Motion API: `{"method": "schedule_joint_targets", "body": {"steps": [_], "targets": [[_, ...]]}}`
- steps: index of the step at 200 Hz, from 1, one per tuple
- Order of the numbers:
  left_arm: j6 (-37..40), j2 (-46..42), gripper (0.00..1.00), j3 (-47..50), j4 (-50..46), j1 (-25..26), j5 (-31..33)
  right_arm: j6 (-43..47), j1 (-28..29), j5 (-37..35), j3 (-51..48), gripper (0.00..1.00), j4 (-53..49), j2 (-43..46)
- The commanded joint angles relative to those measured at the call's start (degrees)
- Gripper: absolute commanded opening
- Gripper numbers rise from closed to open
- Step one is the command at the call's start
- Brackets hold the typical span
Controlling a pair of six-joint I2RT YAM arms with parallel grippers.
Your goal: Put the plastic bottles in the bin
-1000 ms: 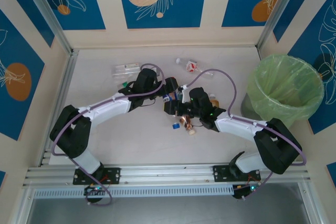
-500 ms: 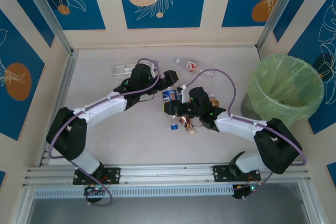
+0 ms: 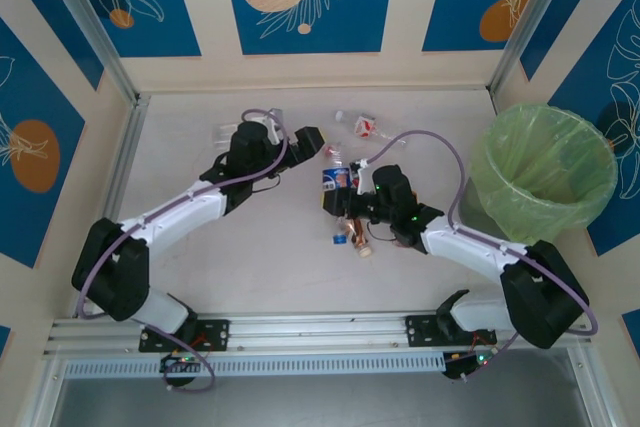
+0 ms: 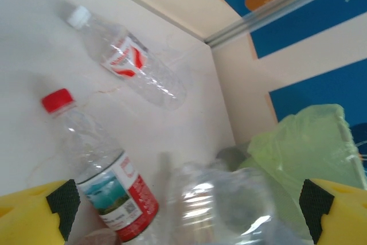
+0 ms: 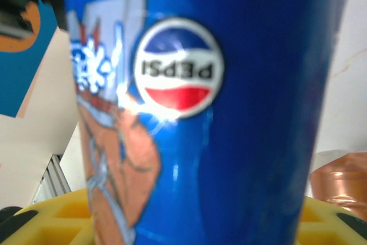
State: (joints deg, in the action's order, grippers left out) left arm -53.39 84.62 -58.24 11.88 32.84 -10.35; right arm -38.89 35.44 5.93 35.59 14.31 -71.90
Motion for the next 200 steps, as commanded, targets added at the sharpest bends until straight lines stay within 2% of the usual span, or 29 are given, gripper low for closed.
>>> {"method": "schedule_joint_targets", "body": {"steps": [1,37,71,105,144,171,200], "targets": [[3.17,-2.97,1.0,1.0,-5.9,-0.68,8.05,4.12,-1.54,-1.34,0.86,0.43,-4.42,4.15],[5.02,-5.54,1.0,2.24,-11.51,-0.79,16.24,10.01,-4.78,-2.67,4.48,0.42,-12.82,10.29],[6.95,-7.68,1.0,3.46,-14.78,-0.85,20.43,14.21,-8.4,-5.95,9.92,0.43,-22.62,14.96],[9.67,-8.46,1.0,3.62,-16.23,-0.85,20.68,17.86,-13.89,-6.56,19.21,0.43,-35.67,17.68],[11.36,-8.61,1.0,4.19,-15.86,-0.85,20.51,21.25,-21.89,-3.69,30.64,0.43,-48.36,17.79],[12.16,-8.16,1.0,4.71,-14.69,-0.87,20.12,21.58,-27.1,-4.78,34.43,0.43,-51.45,18.03],[11.99,-6.16,1.0,3.72,-13.2,-0.94,18.44,20.78,-31.03,-4.07,34.32,0.44,-47.67,20.37]]}}
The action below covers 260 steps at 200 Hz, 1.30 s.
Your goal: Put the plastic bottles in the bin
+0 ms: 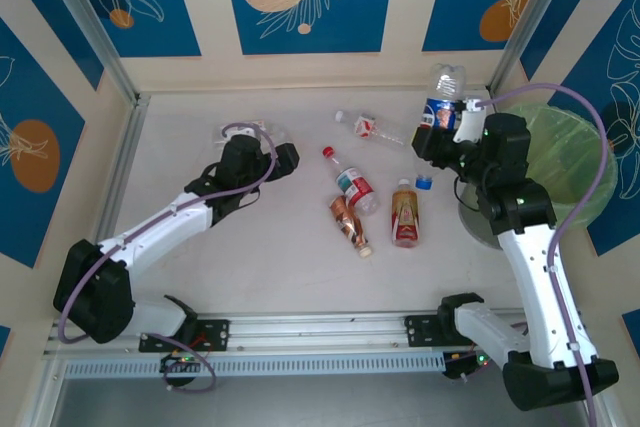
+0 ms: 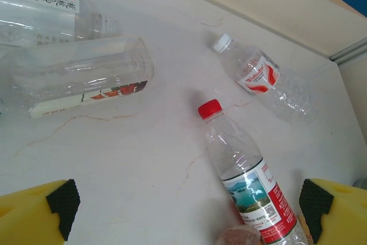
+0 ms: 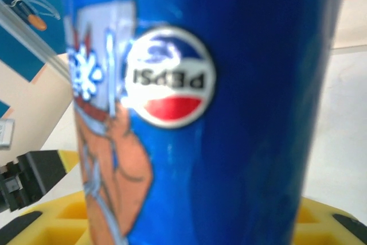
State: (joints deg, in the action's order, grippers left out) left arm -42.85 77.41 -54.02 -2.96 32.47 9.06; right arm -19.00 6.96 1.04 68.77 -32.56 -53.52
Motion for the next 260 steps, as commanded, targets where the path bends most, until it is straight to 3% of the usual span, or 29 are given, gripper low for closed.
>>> {"method": "schedule_joint_targets", "body": {"steps": [1,32,96,134,169,228,260], "targets": [[1.46,1.15,1.0,-0.62,1.68,-0.52,-1.06,0.98,-2.74,0.82,1.17,0.44,-0.69,2.04],[1.46,4.12,1.0,-2.64,1.87,-0.54,-3.45,3.4,-7.47,-1.76,3.77,0.44,-0.79,3.08],[-0.22,6.78,1.0,-3.5,2.96,-0.48,-6.82,5.62,-22.81,-4.25,6.21,0.44,-1.06,5.71],[-0.14,8.61,1.0,-5.16,2.62,-0.51,-8.79,7.08,-29.44,-13.1,4.1,0.44,3.44,5.18],[-0.3,9.17,1.0,-6.17,2.54,-0.51,-10.26,13.24,-31.09,-27.44,0.71,0.43,11.35,3.72],[-0.68,10.12,1.0,-7.14,1.75,-0.52,-11.77,19.76,-31.39,-36.59,-8.8,0.43,27.32,0.81],[-0.66,10.99,1.0,-7.66,1.57,-0.55,-12.38,20.74,-31.54,-38.78,-9.79,0.43,29.57,-3.78]]}}
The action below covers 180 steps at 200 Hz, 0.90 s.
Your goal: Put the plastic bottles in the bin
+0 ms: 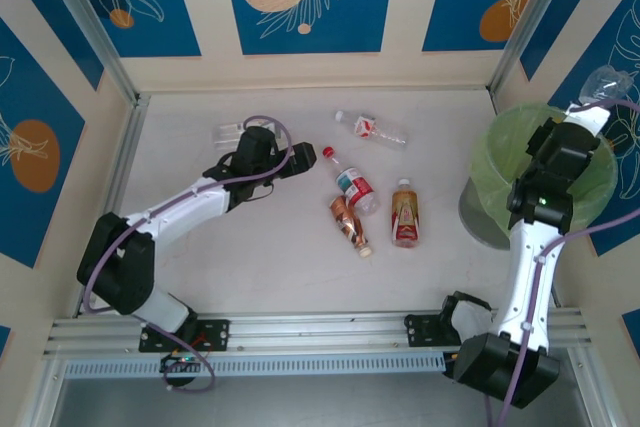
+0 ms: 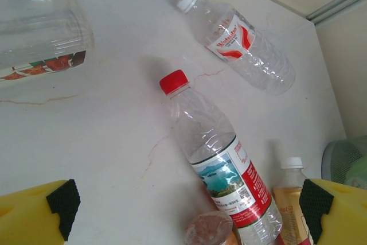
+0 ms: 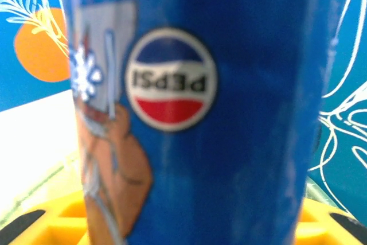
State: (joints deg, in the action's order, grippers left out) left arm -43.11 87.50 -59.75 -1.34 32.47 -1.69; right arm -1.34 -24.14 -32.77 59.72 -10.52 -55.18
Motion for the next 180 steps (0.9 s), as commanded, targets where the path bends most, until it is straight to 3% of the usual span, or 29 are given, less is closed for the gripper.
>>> {"method": "schedule_joint_targets", "body": {"steps": [1,45,62,95,165,180], "targets": [[-0.39,0.9,1.0,-1.94,-0.06,-0.51,-1.63,3.14,-0.41,-4.99,-0.79,0.44,7.62,-2.26],[0.02,1.59,1.0,-2.53,-0.54,-0.5,-2.0,6.25,-0.75,-7.83,-0.29,0.55,6.77,-6.81],[0.64,1.97,1.0,-3.55,-1.41,-0.52,-2.09,5.89,-1.4,-11.34,-0.13,0.63,5.84,-8.06],[0.77,2.47,1.0,-4.26,-1.51,-0.48,-2.13,4.04,-2.32,-11.52,-0.19,0.76,4.3,-8.0],[0.39,2.01,1.0,-3.78,-1.69,-0.53,-1.62,-1.24,-1.51,-6.14,0.62,0.91,-0.09,-4.48],[0.57,1.88,1.0,-3.86,-2.16,-0.52,-1.0,-2.65,-0.8,-2.94,0.24,1.0,-0.91,-2.84]]}}
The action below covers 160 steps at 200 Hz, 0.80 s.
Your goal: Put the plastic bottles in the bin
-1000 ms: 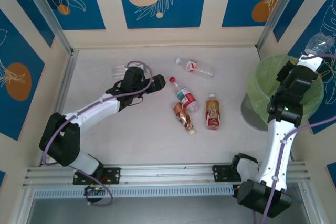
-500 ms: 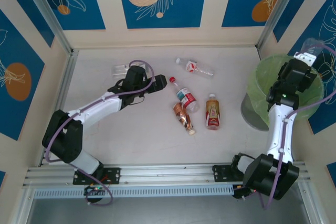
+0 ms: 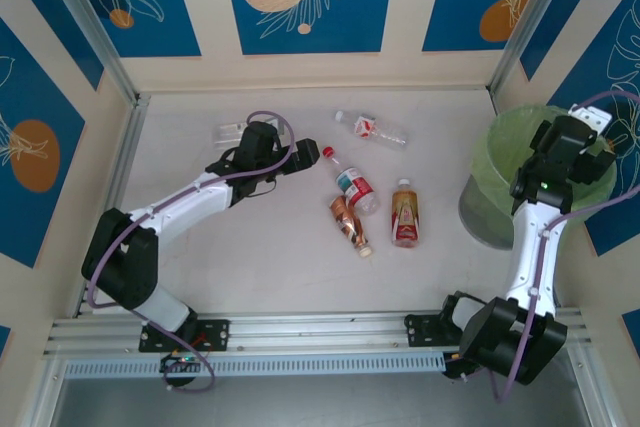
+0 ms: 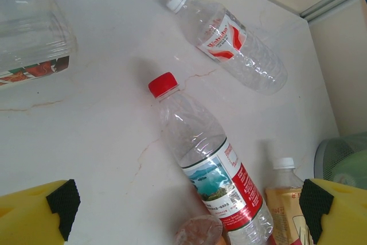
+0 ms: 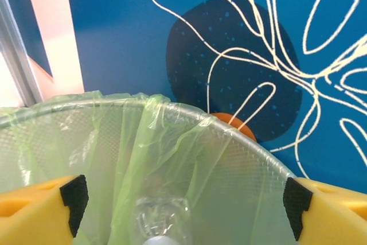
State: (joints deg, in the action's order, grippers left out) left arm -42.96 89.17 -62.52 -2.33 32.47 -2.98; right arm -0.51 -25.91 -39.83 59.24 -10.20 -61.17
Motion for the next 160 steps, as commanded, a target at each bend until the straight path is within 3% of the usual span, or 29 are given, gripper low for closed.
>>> {"method": "schedule_joint_targets", "body": {"steps": [1,34,66,108,160], "targets": [[0.42,0.22,1.0,-1.1,-1.22,-0.5,0.41,-3.64,1.0,4.36,0.71,1.0,-1.32,3.24],[0.68,0.04,1.0,-1.1,-2.28,-0.53,1.3,-7.65,2.3,11.38,1.39,1.0,-5.66,5.35],[0.43,-0.13,1.0,-0.65,-3.14,-0.56,3.3,-10.0,3.98,12.58,2.23,1.0,-9.64,5.57],[-2.11,-1.11,1.0,0.72,-4.41,-0.74,9.3,-13.79,8.06,18.76,3.47,0.99,-13.89,7.05],[-1.22,-2.66,1.0,1.21,-8.1,-3.83,11.07,-17.44,13.41,25.12,3.34,0.99,-17.35,8.25]]}}
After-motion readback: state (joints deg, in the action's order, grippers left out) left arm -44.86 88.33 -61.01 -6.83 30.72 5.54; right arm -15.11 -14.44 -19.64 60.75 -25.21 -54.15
